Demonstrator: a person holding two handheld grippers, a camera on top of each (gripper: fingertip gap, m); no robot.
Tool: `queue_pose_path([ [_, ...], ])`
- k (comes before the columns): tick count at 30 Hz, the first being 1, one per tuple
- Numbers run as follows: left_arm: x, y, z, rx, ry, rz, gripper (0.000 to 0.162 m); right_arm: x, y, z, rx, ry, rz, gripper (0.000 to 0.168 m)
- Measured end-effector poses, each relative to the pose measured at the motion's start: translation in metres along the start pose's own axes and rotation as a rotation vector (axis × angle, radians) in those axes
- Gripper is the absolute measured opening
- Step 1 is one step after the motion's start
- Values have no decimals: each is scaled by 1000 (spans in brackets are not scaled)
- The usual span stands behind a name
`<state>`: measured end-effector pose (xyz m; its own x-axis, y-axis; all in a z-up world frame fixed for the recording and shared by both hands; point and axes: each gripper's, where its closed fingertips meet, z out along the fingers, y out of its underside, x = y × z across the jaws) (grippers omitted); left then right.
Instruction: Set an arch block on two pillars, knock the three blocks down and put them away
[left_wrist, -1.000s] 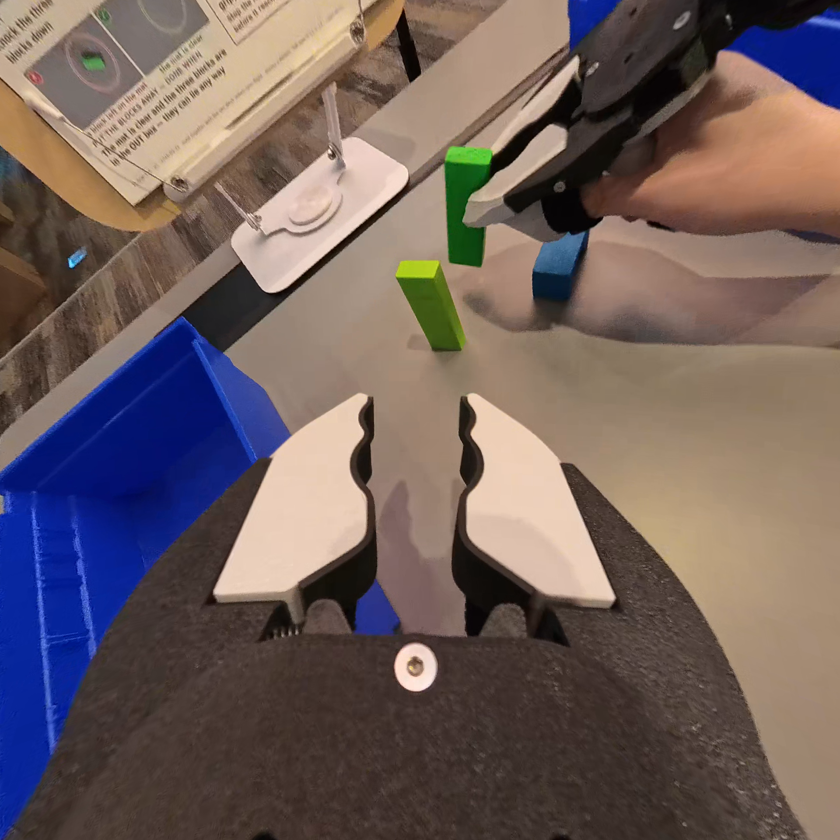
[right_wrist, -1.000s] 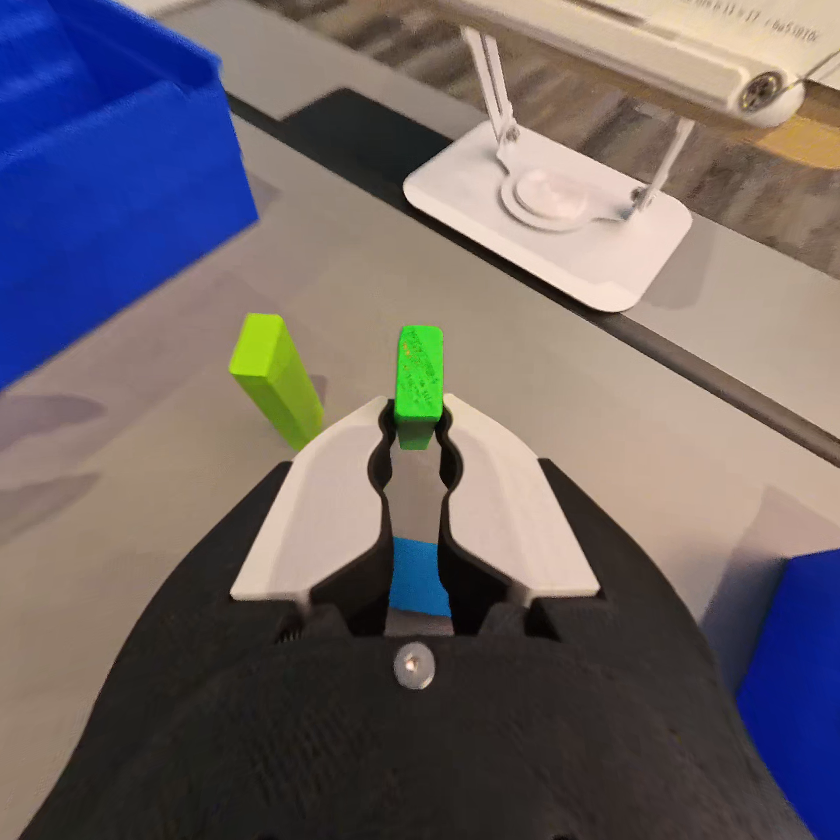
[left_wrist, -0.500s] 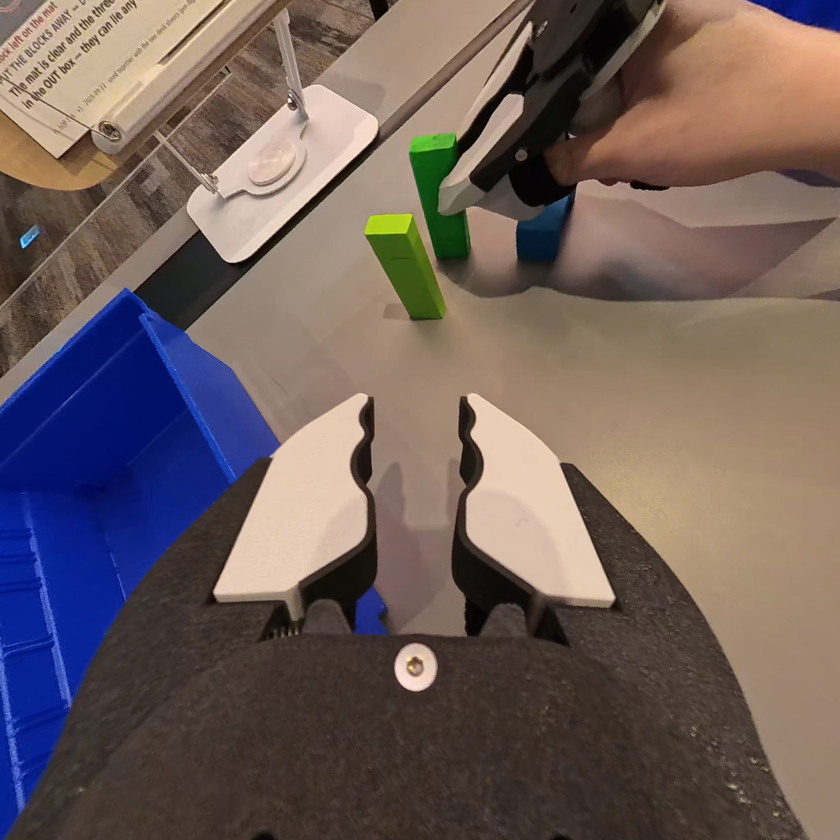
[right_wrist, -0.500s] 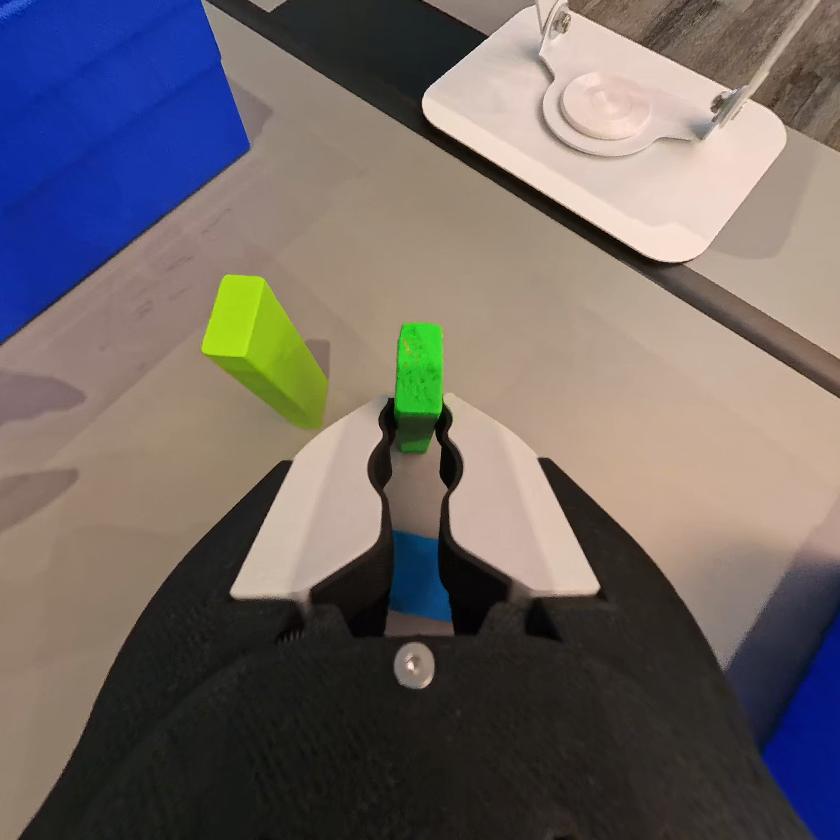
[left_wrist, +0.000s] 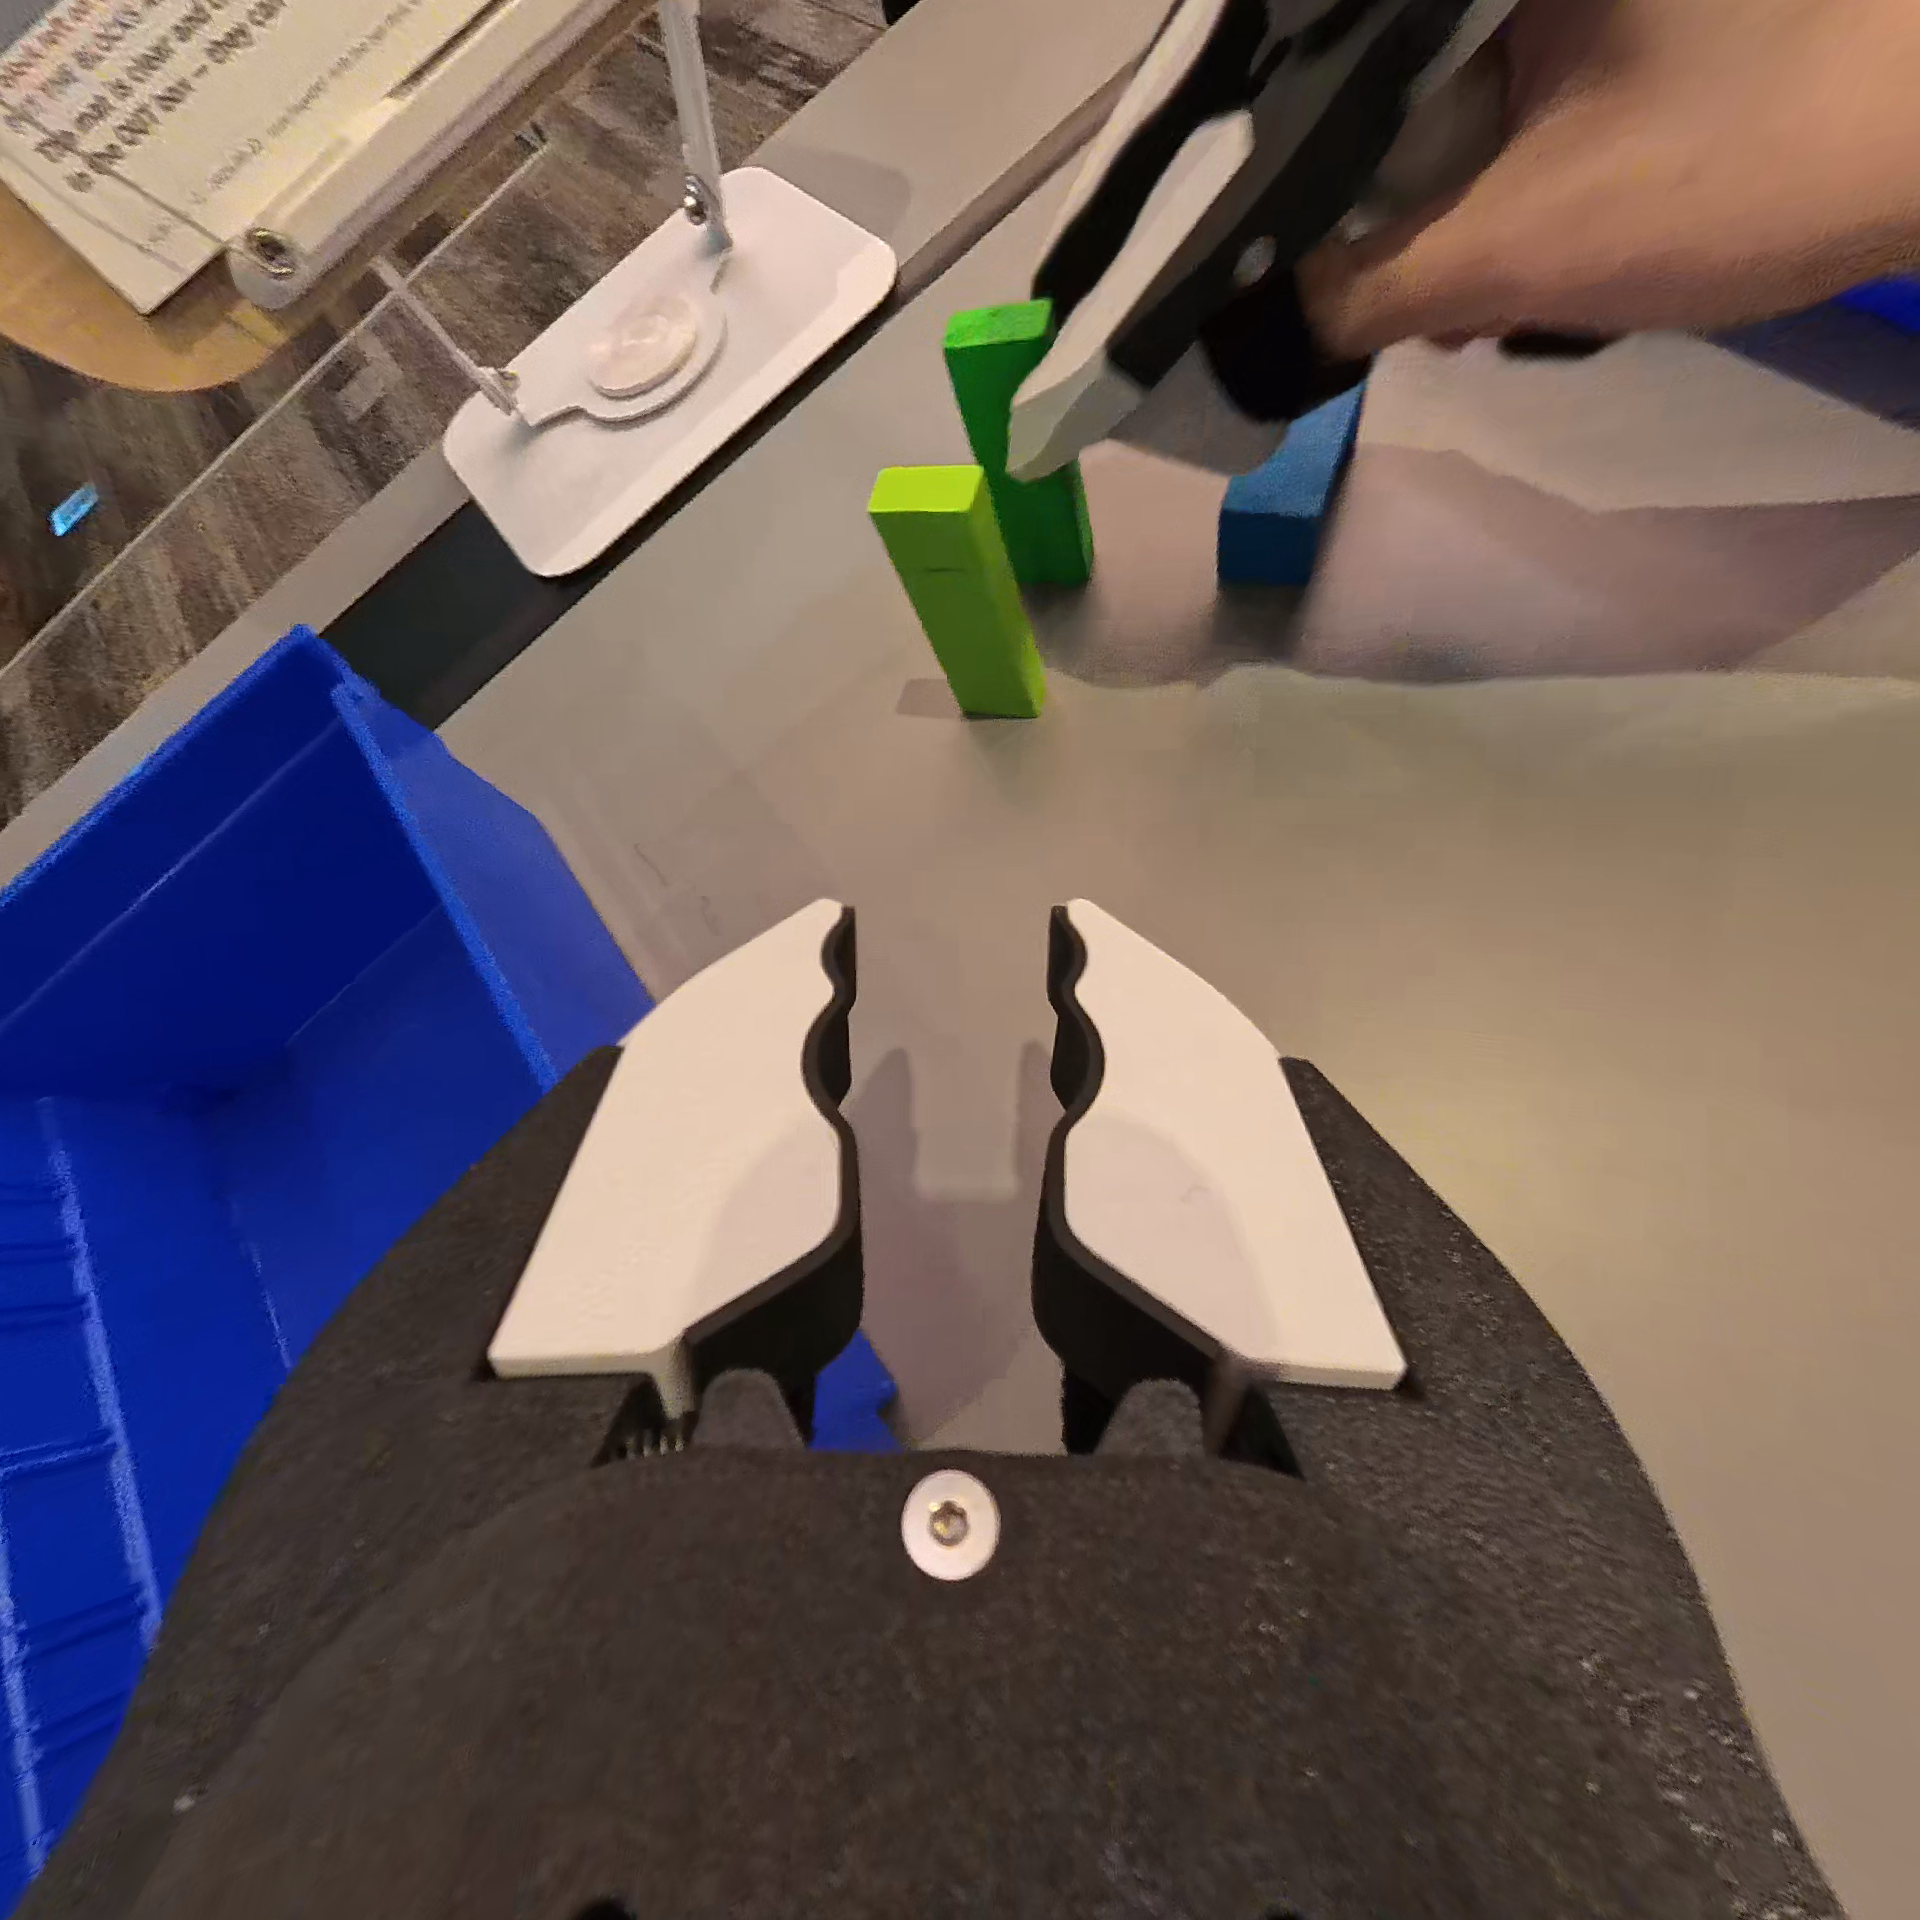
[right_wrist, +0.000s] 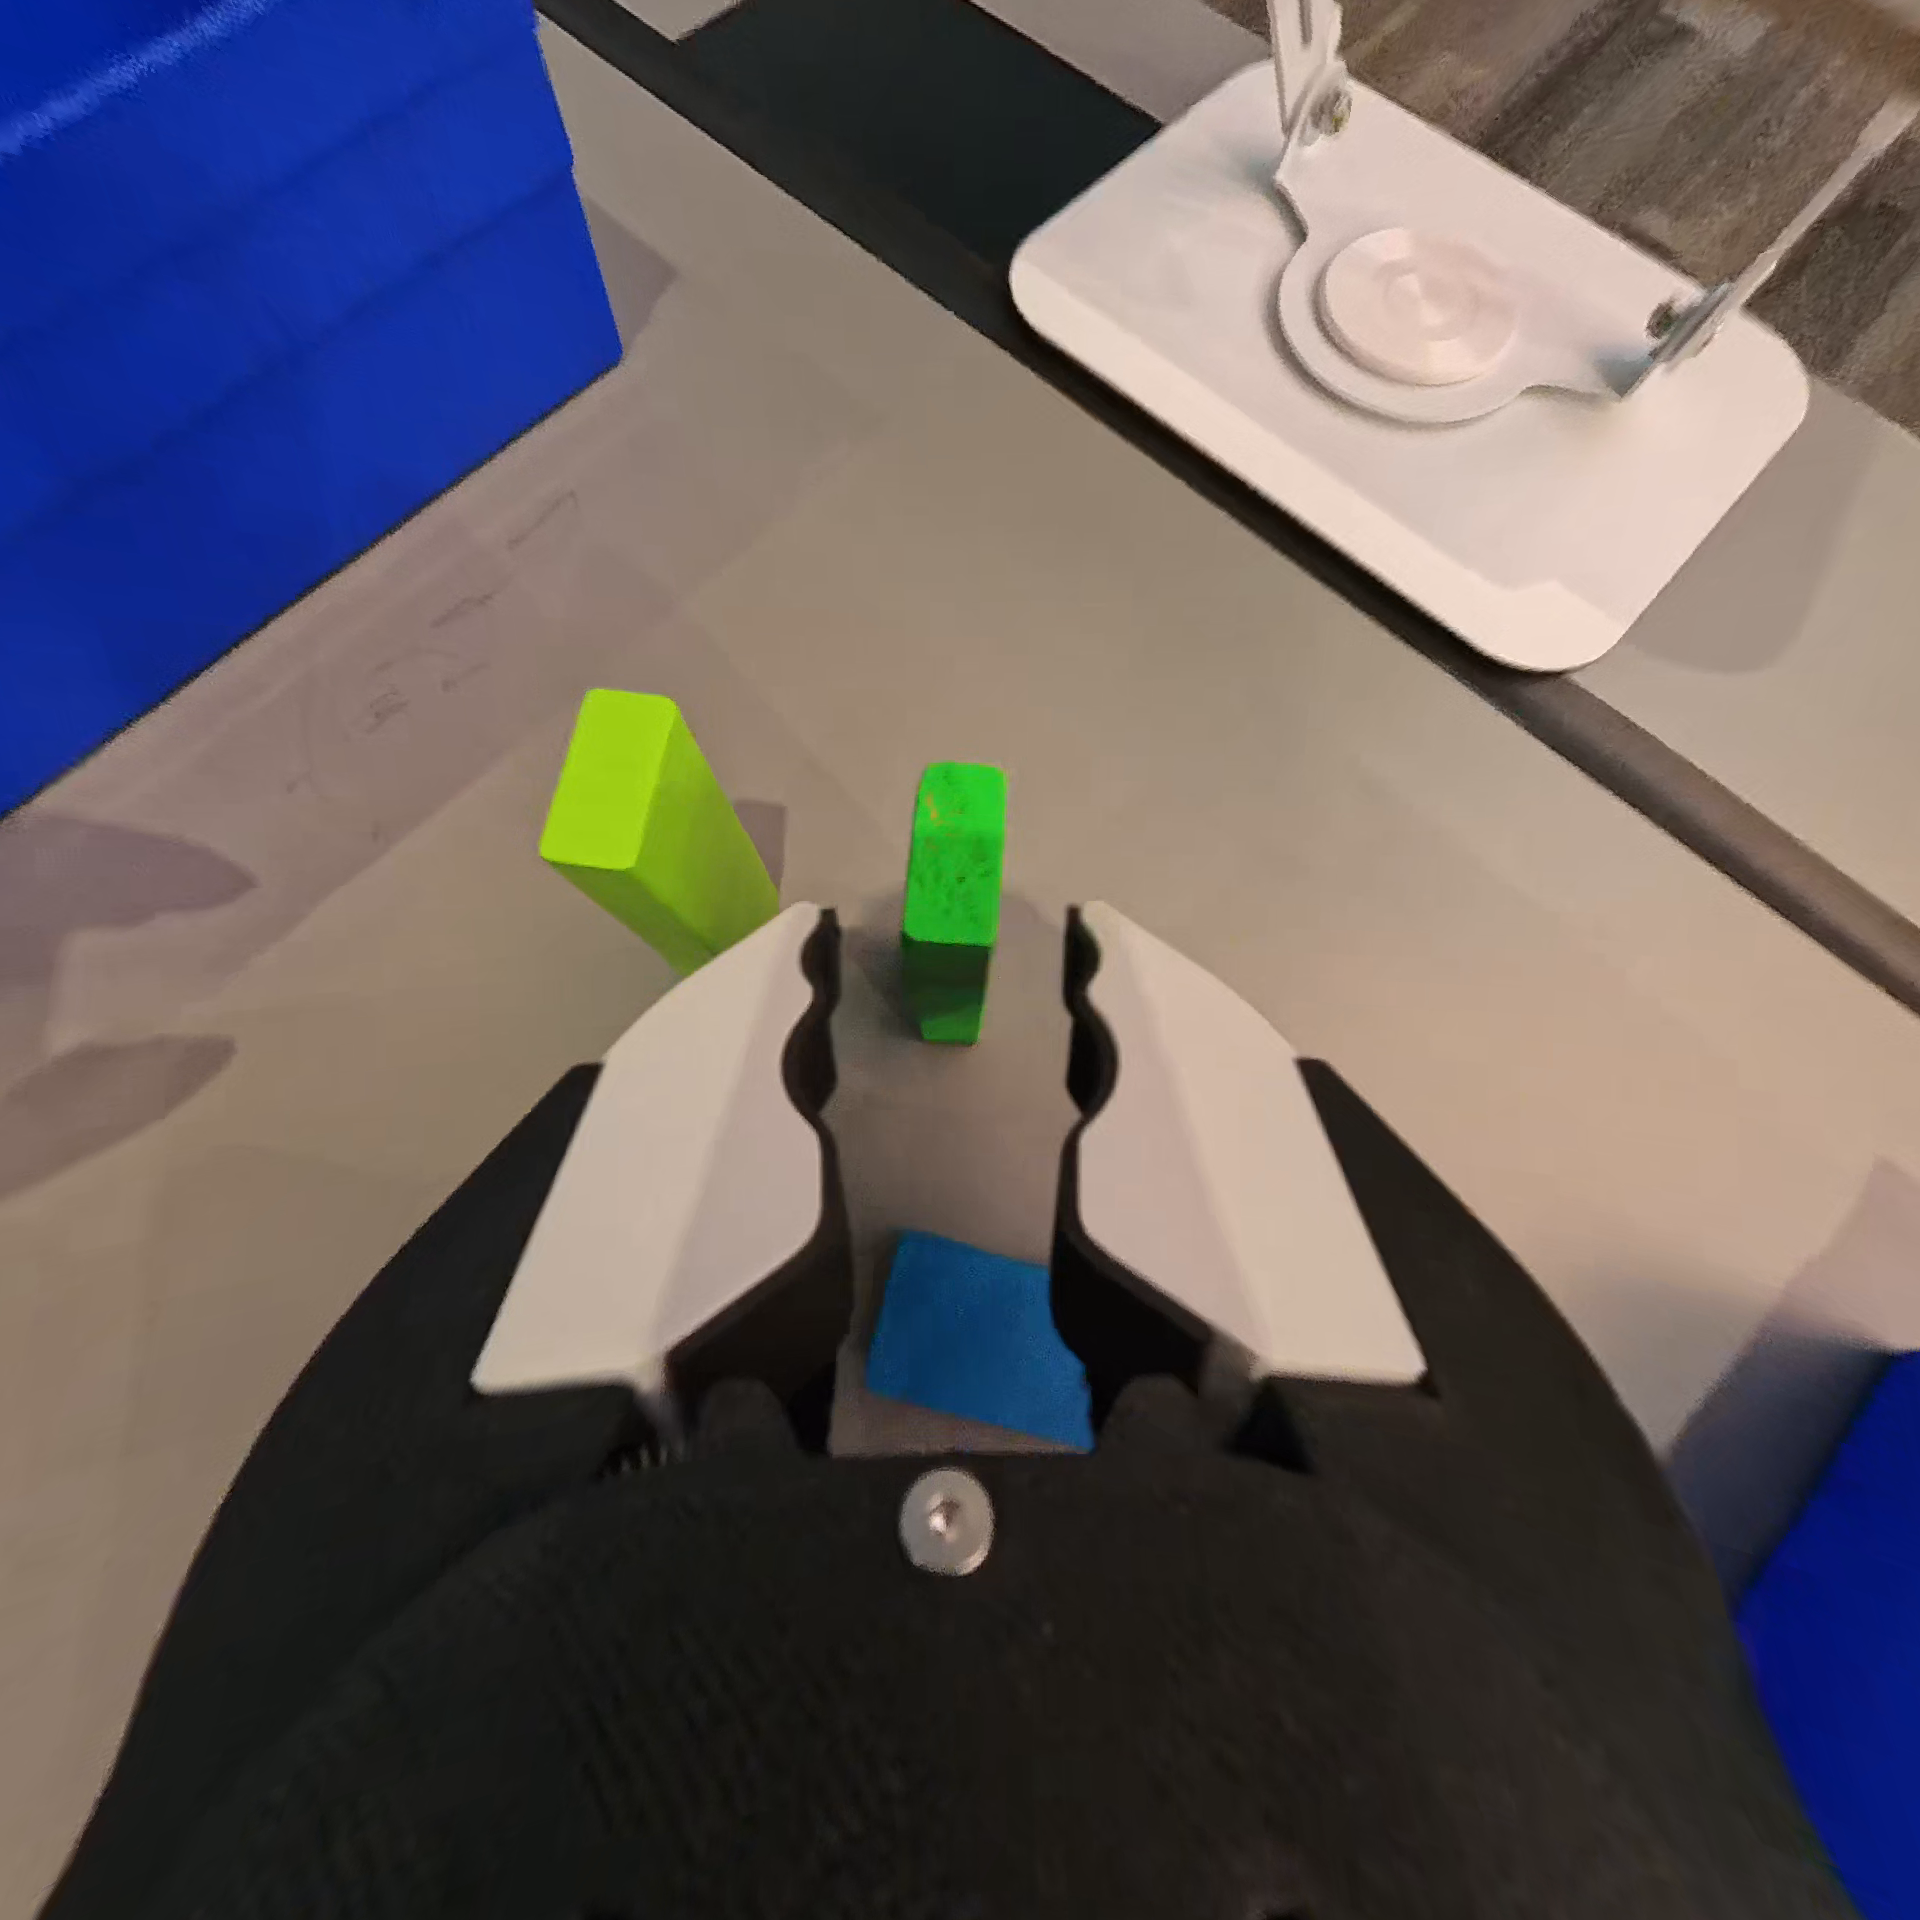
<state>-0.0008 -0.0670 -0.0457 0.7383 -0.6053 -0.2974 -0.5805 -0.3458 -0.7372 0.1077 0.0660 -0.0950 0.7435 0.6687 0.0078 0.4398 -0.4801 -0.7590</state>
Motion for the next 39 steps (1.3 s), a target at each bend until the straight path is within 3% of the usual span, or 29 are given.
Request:
queue_pose_path([
  [3, -3, 4, -2, -3, 19, -22, 35, 3, -22, -38, 46, -24, -86, 50],
  [5, 0, 8, -3, -4, 45, -30, 36, -8, -29, -73, 65, -149, -229, 50],
  [9, 0, 19, -4, -53, 39, -2, 38, -36, -1, -126, -9, -383, -565, 50],
  [12, 1, 25, -16, -53, 36, 10, 37, -33, 14, -126, -6, -373, -912, 48],
  [16, 1, 38, -36, -46, 34, -5, 37, 2, 54, -88, -286, -358, -1097, 44],
  [19, -6, 49, -51, -48, -4, -18, 37, 11, 77, -64, -409, -375, -1164, 45],
  [26, -26, 76, -61, -81, -58, -66, 36, 9, 83, -31, -402, -340, -1225, 39],
  [30, -34, 78, -64, -53, -69, -89, 36, 7, 79, -45, -424, -376, -1195, 13],
  [34, -39, 84, -66, -38, -76, -125, 36, -8, 56, -70, -375, -414, -1168, 13],
  [38, -40, 87, -68, -27, -74, -143, 36, 0, 60, -67, -442, -399, -1168, 11],
  [39, -40, 88, -69, -26, -75, -143, 36, 2, 66, -66, -471, -408, -1165, 2],
])
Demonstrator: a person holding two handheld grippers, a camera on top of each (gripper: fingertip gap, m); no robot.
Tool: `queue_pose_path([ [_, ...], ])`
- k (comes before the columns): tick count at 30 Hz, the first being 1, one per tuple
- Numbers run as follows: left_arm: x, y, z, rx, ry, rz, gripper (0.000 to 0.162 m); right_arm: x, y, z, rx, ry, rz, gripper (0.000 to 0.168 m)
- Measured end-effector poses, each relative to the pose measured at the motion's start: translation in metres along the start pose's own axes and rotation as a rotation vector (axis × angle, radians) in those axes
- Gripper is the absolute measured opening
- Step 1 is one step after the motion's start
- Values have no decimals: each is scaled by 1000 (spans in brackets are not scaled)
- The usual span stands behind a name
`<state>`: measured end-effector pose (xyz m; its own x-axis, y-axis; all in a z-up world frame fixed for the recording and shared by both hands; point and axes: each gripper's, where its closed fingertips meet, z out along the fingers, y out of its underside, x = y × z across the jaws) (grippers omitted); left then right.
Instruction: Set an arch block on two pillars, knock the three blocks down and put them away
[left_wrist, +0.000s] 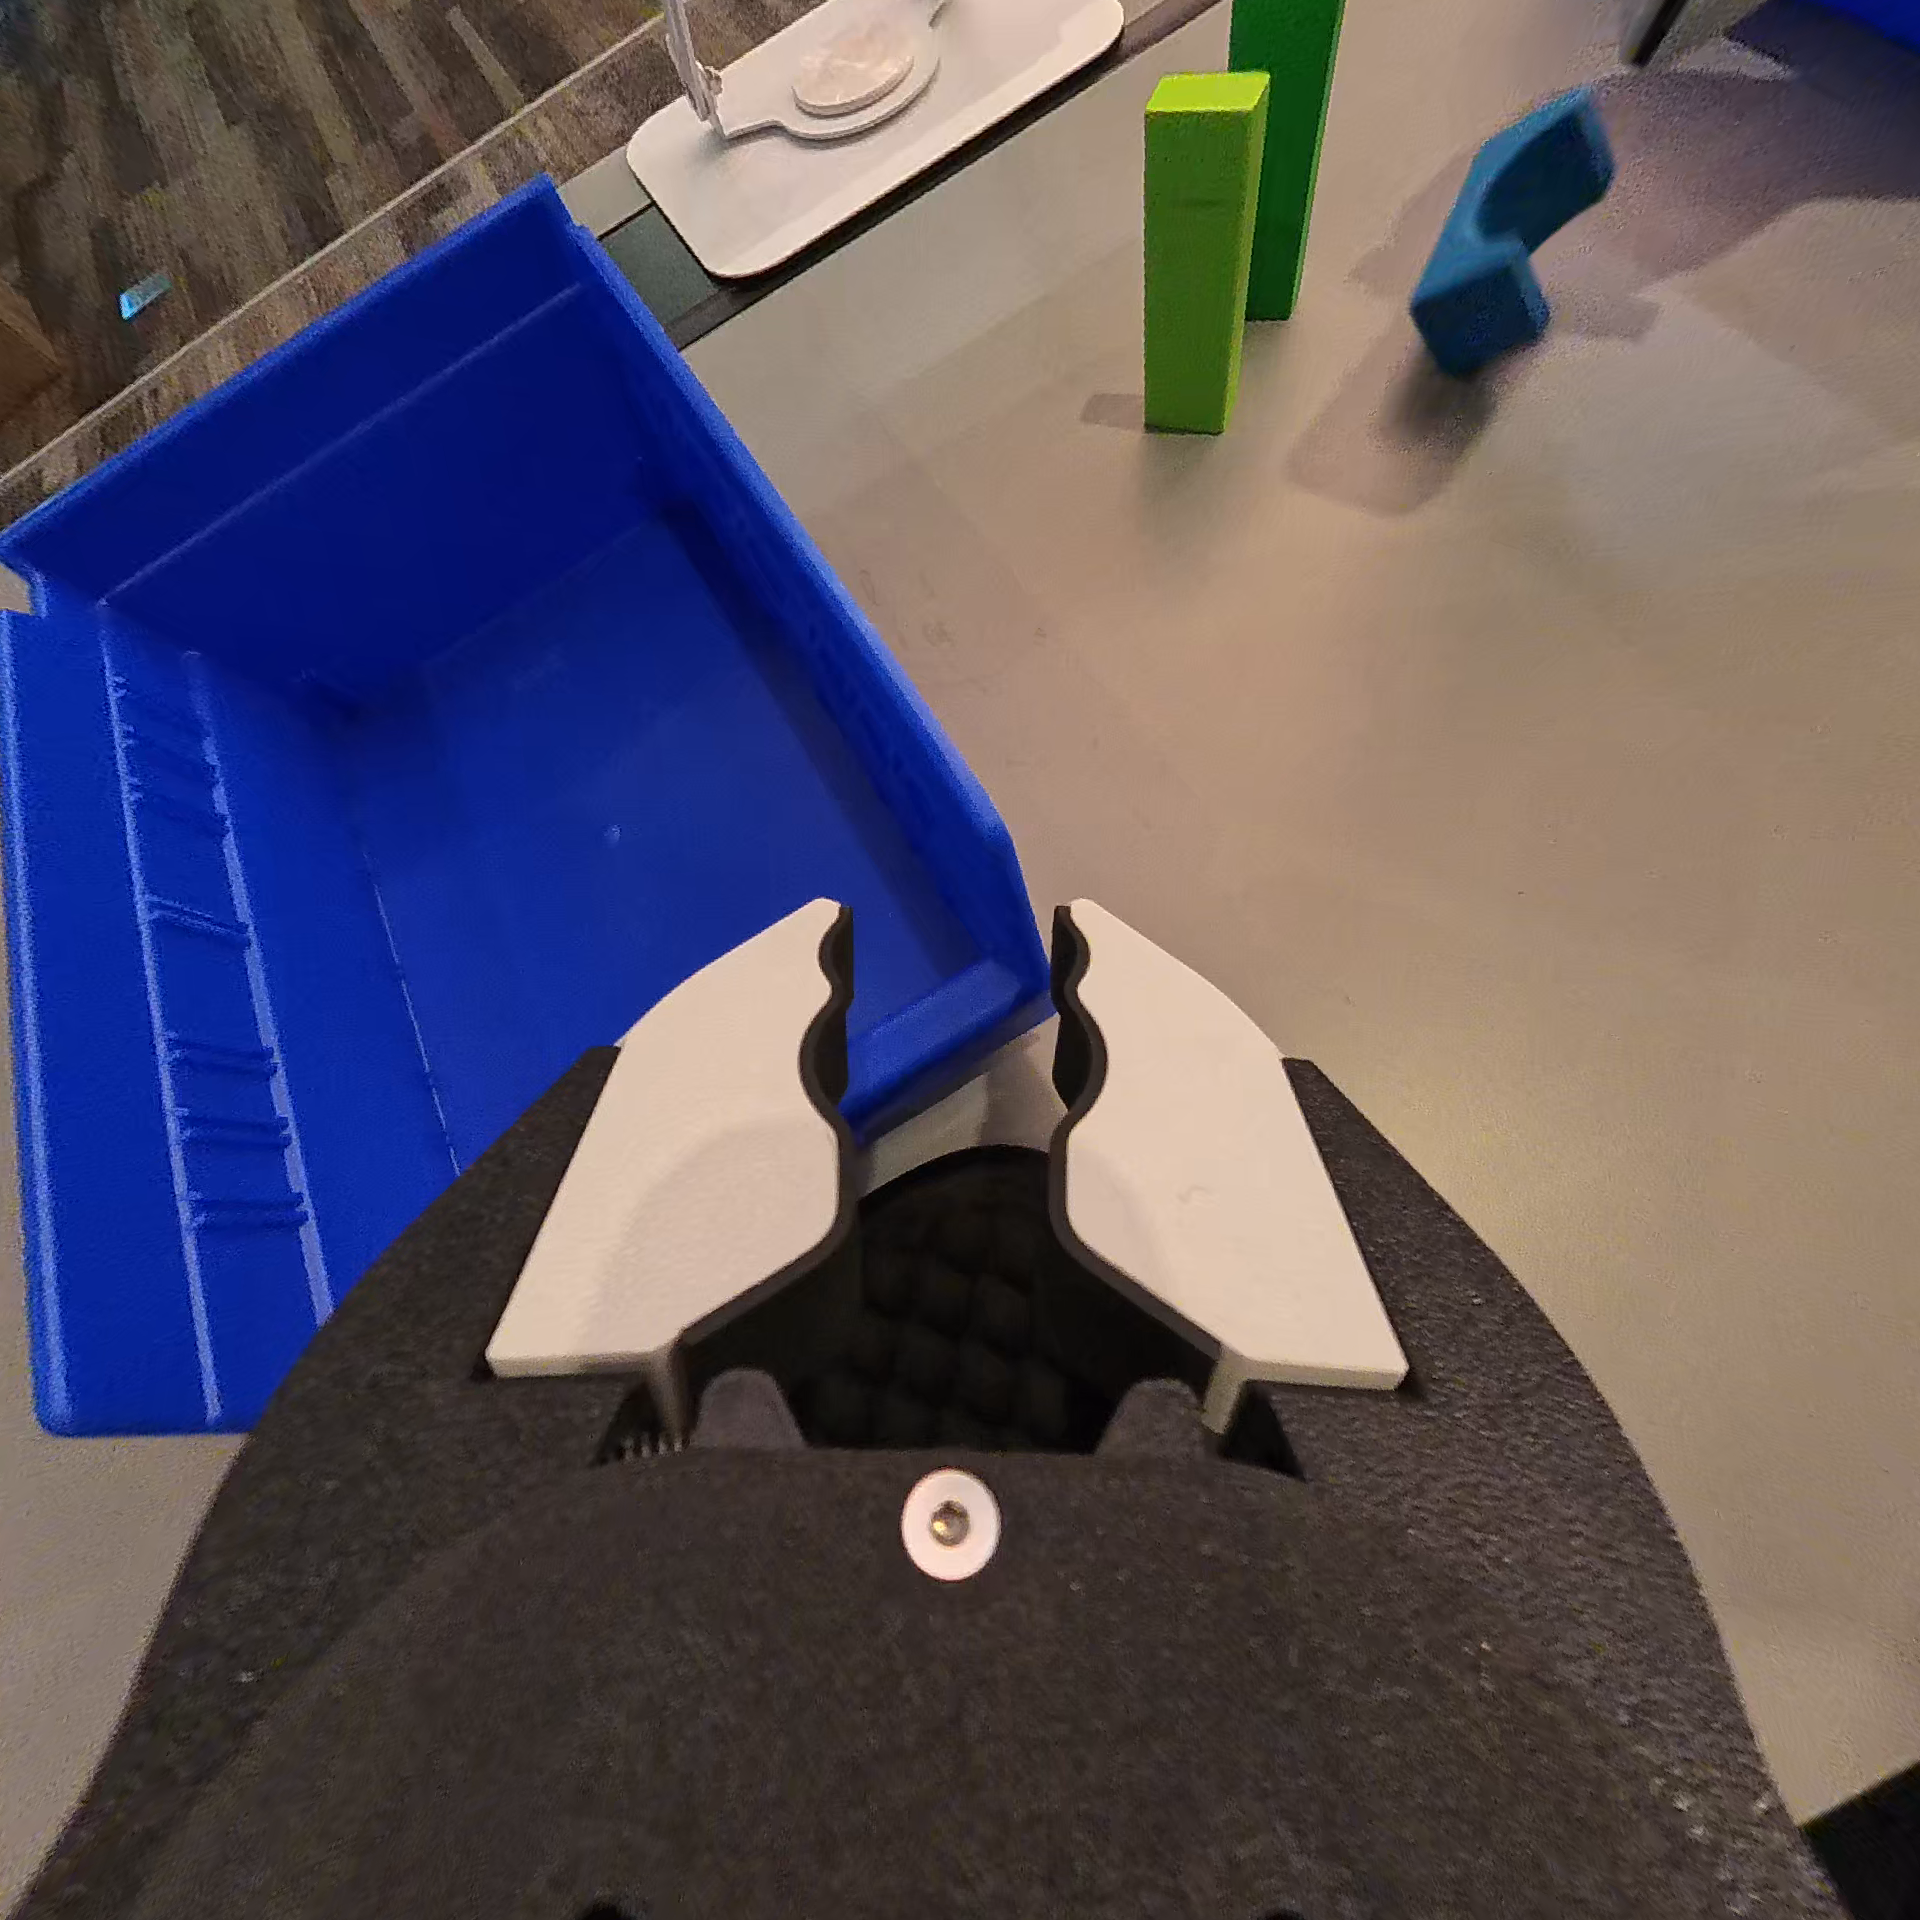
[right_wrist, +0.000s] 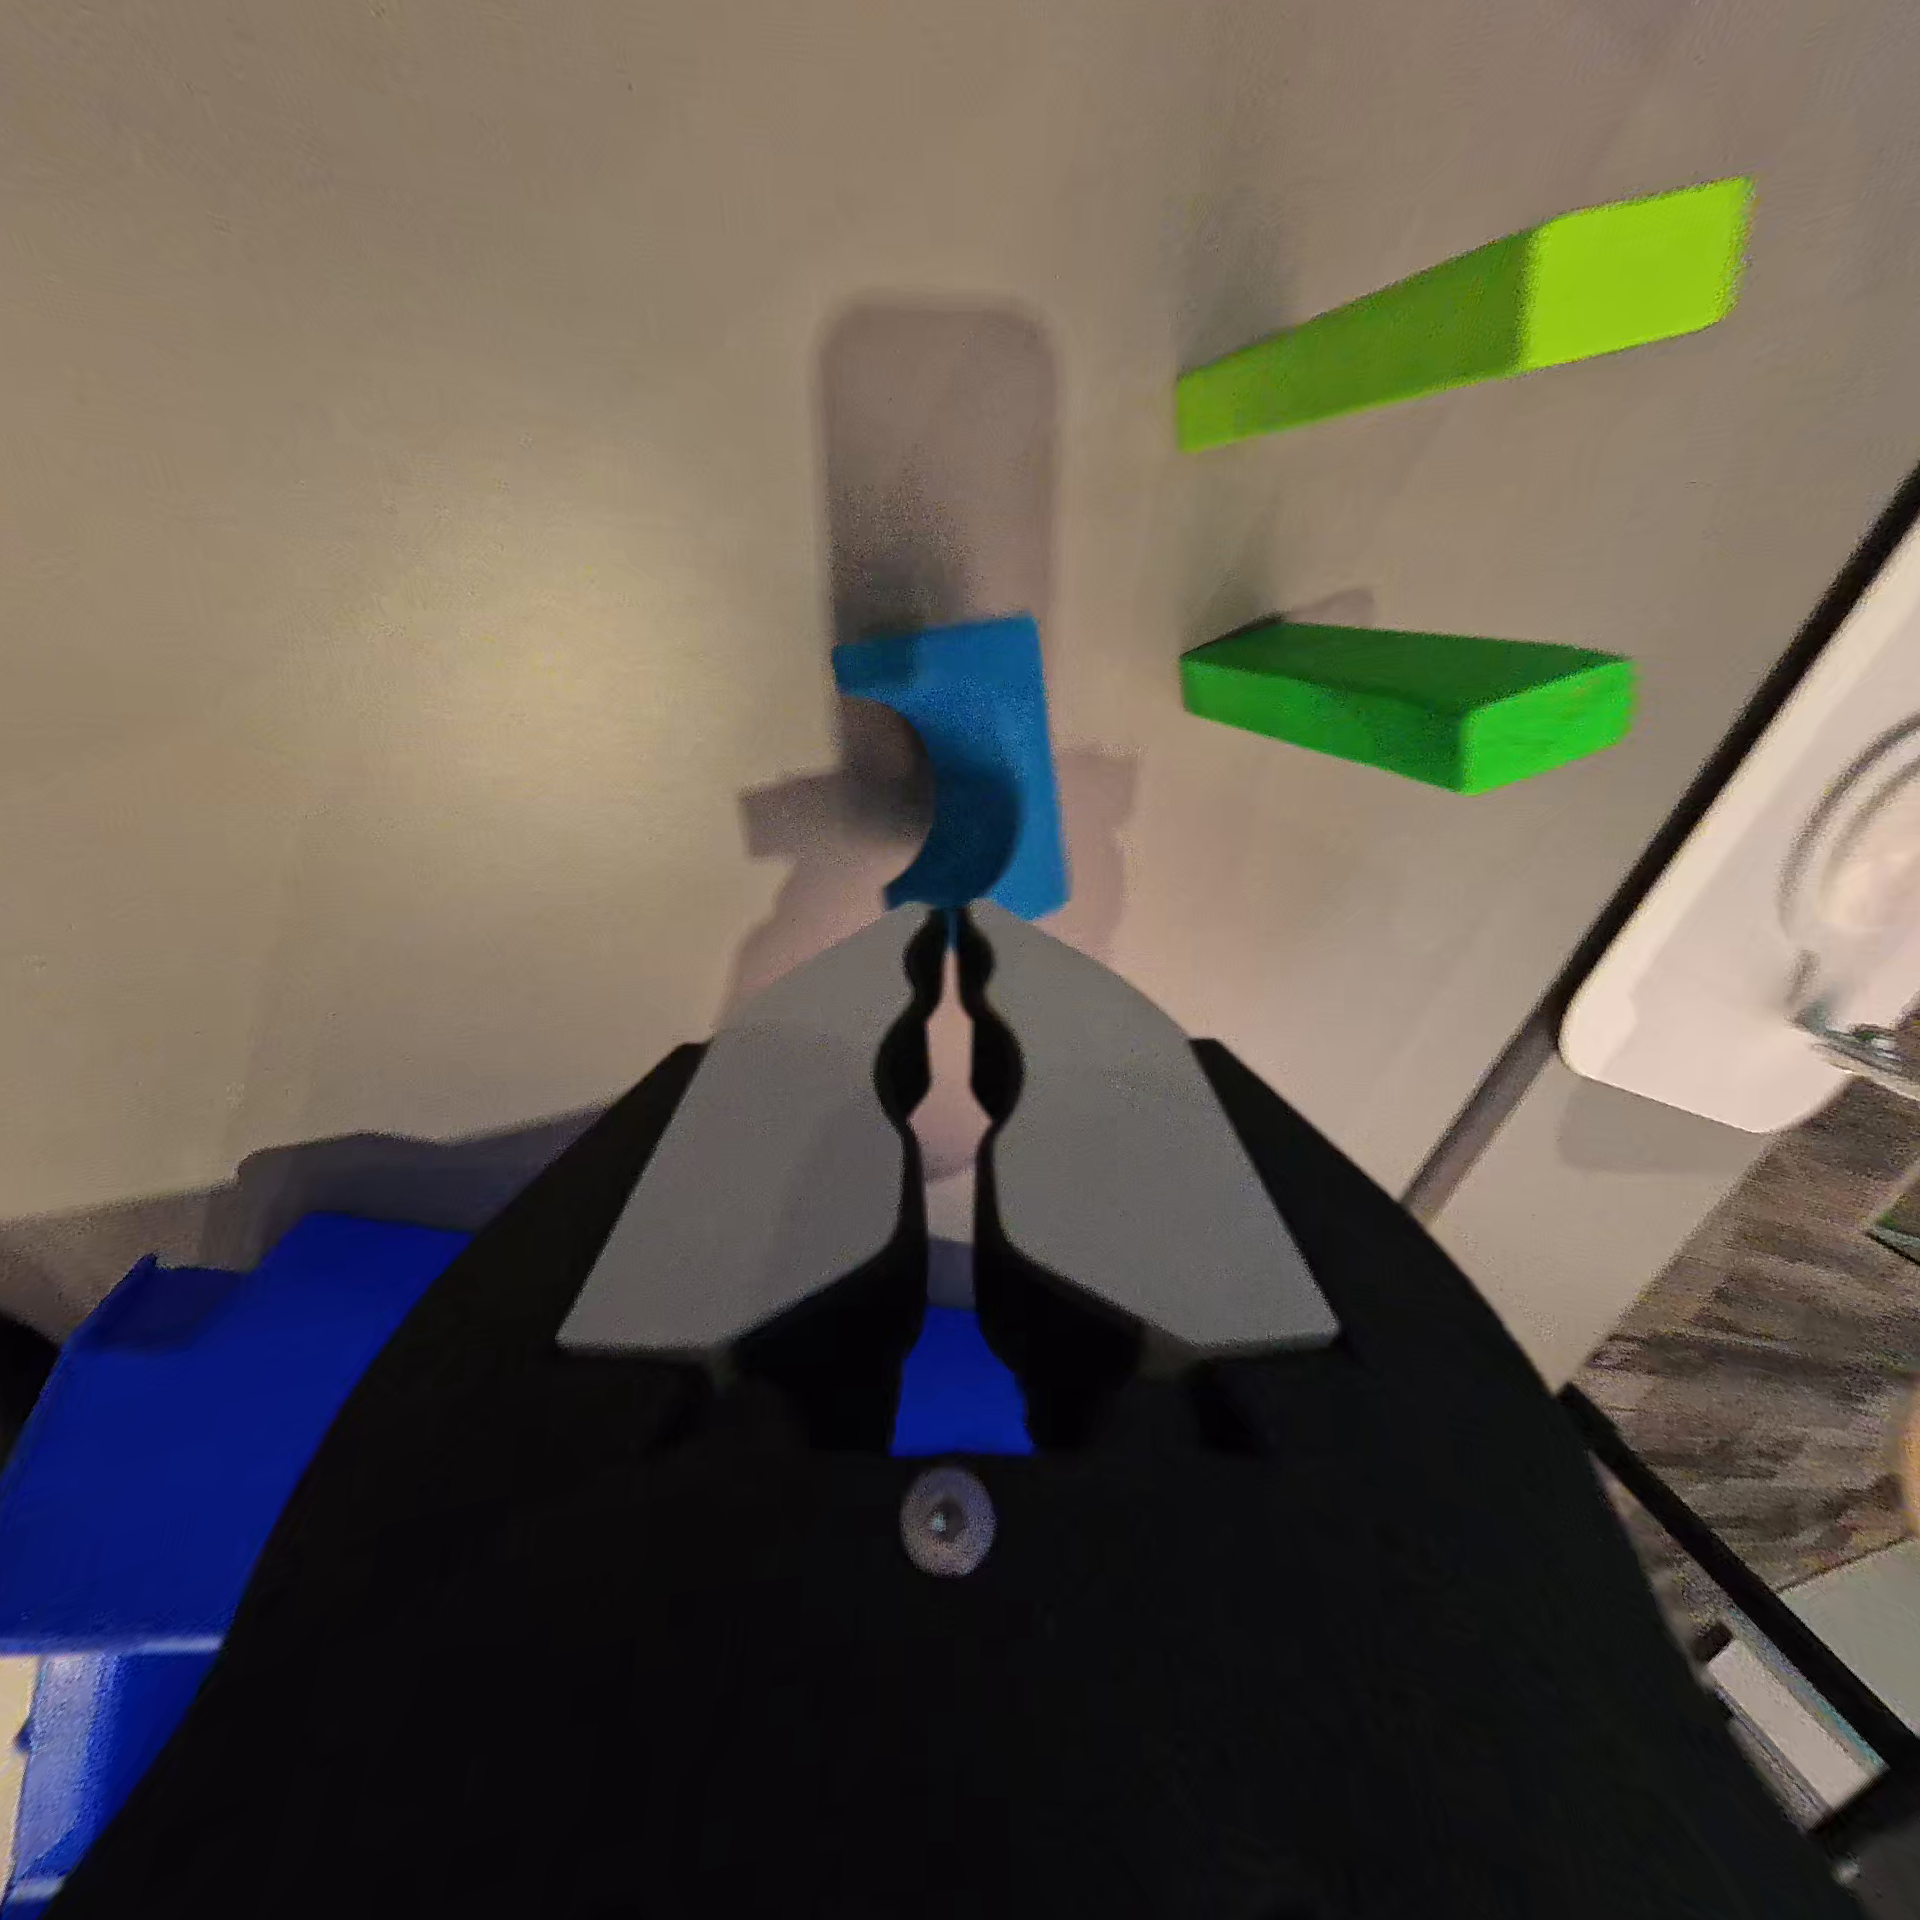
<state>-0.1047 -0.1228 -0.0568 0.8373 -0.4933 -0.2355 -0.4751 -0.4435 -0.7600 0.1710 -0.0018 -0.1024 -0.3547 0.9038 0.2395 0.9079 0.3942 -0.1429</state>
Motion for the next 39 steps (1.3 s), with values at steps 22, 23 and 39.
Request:
queue_pose_path([
  [22, 14, 24, 9, -85, 21, 25, 37, 21, -13, 50, 36, 132, -90, 32],
  [23, 15, 24, 9, -89, 22, 33, 36, 21, -13, 52, 35, 123, -92, 32],
  [39, 22, 33, 14, -124, 34, 52, 34, -16, -13, 53, -22, 34, -74, 29],
])
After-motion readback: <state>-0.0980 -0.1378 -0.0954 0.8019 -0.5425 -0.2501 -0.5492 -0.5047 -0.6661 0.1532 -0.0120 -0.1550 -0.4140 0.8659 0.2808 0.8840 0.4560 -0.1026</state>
